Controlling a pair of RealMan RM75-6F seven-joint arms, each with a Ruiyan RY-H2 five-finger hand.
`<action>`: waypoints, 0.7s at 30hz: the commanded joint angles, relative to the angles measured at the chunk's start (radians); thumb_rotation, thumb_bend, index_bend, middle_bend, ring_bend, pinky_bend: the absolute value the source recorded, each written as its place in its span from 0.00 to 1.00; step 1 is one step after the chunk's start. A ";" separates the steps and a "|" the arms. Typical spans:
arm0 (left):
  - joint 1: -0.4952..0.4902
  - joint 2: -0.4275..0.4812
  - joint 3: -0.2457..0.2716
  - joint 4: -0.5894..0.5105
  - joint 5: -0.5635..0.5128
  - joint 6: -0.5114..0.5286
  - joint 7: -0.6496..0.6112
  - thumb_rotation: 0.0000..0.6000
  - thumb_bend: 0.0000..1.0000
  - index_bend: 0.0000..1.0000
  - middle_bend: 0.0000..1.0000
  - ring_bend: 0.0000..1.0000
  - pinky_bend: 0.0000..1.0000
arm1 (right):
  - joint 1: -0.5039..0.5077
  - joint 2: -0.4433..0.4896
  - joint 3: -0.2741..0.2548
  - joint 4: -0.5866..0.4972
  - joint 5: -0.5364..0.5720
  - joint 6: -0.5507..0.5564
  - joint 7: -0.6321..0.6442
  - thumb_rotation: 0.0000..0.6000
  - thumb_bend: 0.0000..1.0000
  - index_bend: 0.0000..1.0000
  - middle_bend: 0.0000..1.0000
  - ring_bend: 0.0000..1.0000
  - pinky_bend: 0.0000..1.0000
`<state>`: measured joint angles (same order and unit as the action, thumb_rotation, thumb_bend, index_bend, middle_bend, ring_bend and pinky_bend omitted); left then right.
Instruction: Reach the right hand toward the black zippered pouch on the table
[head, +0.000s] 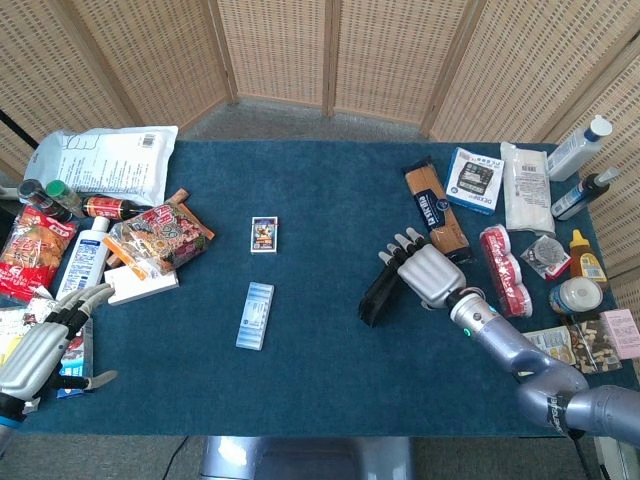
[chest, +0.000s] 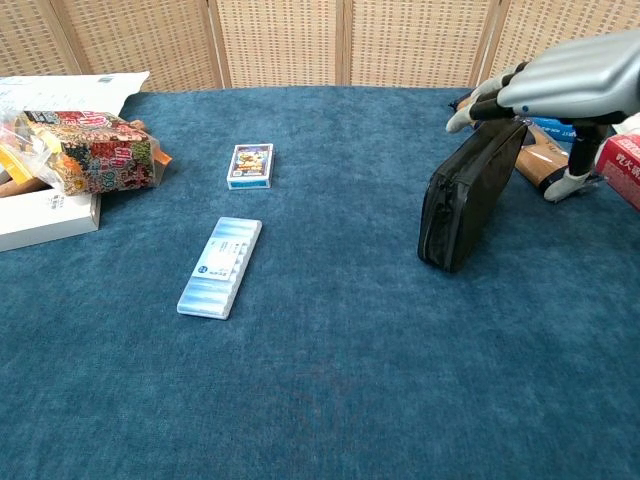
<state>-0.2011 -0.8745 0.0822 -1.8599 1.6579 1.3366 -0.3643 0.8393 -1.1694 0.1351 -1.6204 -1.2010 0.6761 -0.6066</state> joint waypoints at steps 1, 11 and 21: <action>0.004 -0.001 0.002 0.007 -0.003 0.004 -0.008 1.00 0.04 0.00 0.00 0.00 0.00 | 0.028 -0.025 -0.016 0.023 0.033 -0.020 -0.036 1.00 0.17 0.00 0.00 0.00 0.00; 0.017 -0.005 0.007 0.025 0.001 0.021 -0.030 1.00 0.04 0.00 0.00 0.00 0.00 | 0.091 -0.105 -0.080 0.084 0.173 -0.029 -0.137 1.00 0.15 0.22 0.36 0.11 0.00; 0.022 -0.017 0.009 0.042 0.001 0.024 -0.049 1.00 0.04 0.00 0.00 0.00 0.00 | 0.040 -0.083 -0.089 0.053 0.163 0.056 -0.006 1.00 0.17 0.71 1.00 0.83 0.55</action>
<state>-0.1796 -0.8909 0.0915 -1.8185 1.6590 1.3604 -0.4131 0.8960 -1.2660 0.0458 -1.5550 -1.0211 0.7083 -0.6395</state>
